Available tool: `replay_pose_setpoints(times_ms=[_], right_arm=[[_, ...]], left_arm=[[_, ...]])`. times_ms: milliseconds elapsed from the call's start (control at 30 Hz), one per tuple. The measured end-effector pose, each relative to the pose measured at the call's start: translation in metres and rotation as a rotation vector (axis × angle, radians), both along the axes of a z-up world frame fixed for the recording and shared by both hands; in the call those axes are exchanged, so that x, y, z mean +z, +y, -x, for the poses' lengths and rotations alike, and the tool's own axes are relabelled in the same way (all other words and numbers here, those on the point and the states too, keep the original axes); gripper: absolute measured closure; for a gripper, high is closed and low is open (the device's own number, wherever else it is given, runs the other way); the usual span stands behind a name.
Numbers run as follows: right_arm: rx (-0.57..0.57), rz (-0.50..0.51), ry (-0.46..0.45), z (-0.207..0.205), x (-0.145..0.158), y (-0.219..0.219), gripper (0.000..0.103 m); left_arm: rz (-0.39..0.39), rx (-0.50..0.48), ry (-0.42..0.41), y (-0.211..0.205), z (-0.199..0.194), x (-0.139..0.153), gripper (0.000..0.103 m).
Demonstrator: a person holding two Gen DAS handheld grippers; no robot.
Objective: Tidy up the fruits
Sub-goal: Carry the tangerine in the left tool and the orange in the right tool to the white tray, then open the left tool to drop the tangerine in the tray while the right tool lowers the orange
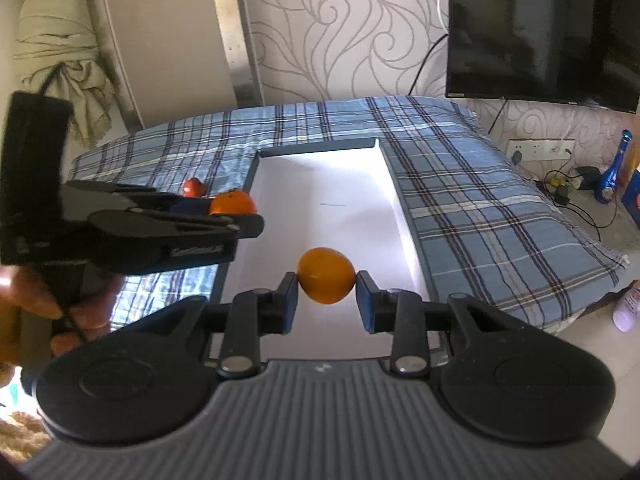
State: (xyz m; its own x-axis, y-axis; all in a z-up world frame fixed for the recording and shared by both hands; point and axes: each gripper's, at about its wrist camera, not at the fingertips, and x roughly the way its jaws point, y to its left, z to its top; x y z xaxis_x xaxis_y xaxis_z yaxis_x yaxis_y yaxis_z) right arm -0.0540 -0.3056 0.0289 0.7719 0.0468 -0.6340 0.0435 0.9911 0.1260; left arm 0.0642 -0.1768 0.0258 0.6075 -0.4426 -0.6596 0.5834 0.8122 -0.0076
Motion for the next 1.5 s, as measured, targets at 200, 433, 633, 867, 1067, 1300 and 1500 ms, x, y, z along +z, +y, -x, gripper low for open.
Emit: replay_pose_setpoints(times_ms=[200,433,633,867,1067,1300,1500], right_arm=[[-0.021,-0.004,0.004,-0.001,-0.001,-0.006,0.069],[-0.030,0.002,0.014,-0.007,-0.003,-0.007,0.069],[-0.025,-0.001,0.021,-0.015,-0.006,-0.008,0.069],[-0.004,-0.005,0.023,-0.038,-0.014,-0.009,0.069],[0.002,-0.006,0.040,-0.067,-0.031,-0.013,0.069],[0.002,0.008,0.083,-0.092,-0.049,-0.021,0.068],[-0.013,0.046,0.070,-0.098,-0.051,-0.018,0.060]], left_arm=[[-0.015,0.010,0.033,-0.017,-0.027,-0.015,0.059],[-0.061,0.034,0.038,-0.022,-0.039,-0.032,0.058],[-0.052,0.018,-0.014,-0.019,-0.029,-0.022,0.040],[-0.005,0.021,-0.061,0.010,0.005,0.011,0.040],[0.004,0.093,-0.062,0.040,0.033,0.022,0.038],[0.004,0.189,-0.053,0.068,0.051,0.025,0.038],[0.001,0.248,-0.032,0.084,0.057,0.023,0.038]])
